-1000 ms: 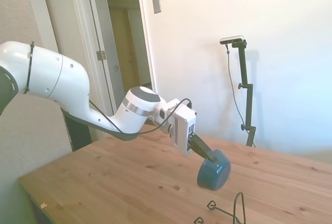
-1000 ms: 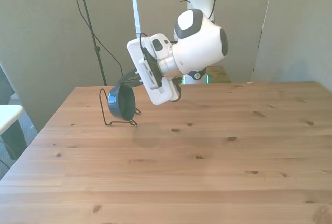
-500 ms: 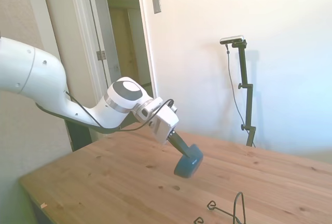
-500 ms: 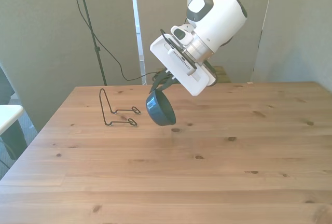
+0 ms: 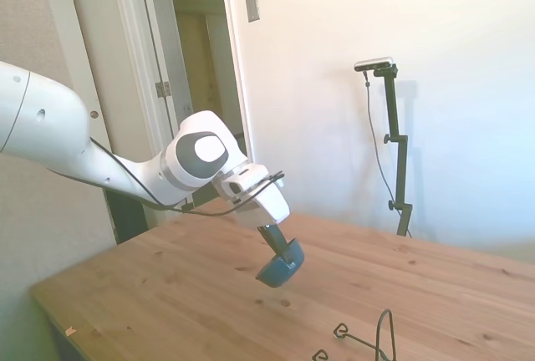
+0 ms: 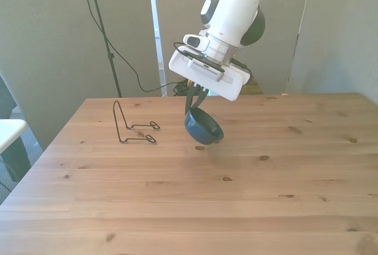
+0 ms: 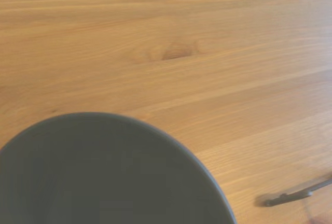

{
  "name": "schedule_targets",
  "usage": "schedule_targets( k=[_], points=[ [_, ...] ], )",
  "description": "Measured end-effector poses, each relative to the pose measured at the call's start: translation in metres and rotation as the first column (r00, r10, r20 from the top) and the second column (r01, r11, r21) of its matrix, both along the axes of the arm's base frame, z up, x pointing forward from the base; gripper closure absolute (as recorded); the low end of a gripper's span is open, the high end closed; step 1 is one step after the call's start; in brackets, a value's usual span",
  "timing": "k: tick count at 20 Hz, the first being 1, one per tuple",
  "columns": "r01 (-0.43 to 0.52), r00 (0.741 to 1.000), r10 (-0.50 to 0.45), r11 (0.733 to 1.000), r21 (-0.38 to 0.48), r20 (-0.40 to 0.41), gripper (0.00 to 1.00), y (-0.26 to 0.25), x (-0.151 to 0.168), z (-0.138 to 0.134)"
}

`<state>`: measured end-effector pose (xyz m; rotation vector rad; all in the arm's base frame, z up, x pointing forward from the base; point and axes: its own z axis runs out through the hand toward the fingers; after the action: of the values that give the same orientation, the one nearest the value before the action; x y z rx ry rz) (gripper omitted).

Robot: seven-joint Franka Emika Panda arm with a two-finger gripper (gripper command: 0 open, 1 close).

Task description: Unload the bowl

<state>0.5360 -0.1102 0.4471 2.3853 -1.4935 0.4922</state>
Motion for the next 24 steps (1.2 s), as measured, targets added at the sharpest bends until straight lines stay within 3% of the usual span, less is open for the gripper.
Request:
schedule_targets(
  k=[4, 9, 16, 19, 24],
  points=[
    [-0.041, 0.999, 0.042, 0.995, 0.09, -0.01, 1.0, 0.0, 0.007, -0.01],
    [-0.102, 0.994, 0.093, 0.98, 0.172, 0.06, 1.0, -0.003, 0.021, -0.012],
    [-0.228, 0.974, 0.224, 0.942, 0.245, 0.043, 1.0, 0.019, 0.024, -0.021],
    [-0.281, 0.958, 0.287, 0.909, 0.308, 0.025, 1.0, 0.025, 0.025, -0.032],
    [-0.307, 0.939, 0.341, 0.883, 0.355, -0.035, 1.0, 0.028, 0.036, -0.053]
  ],
)
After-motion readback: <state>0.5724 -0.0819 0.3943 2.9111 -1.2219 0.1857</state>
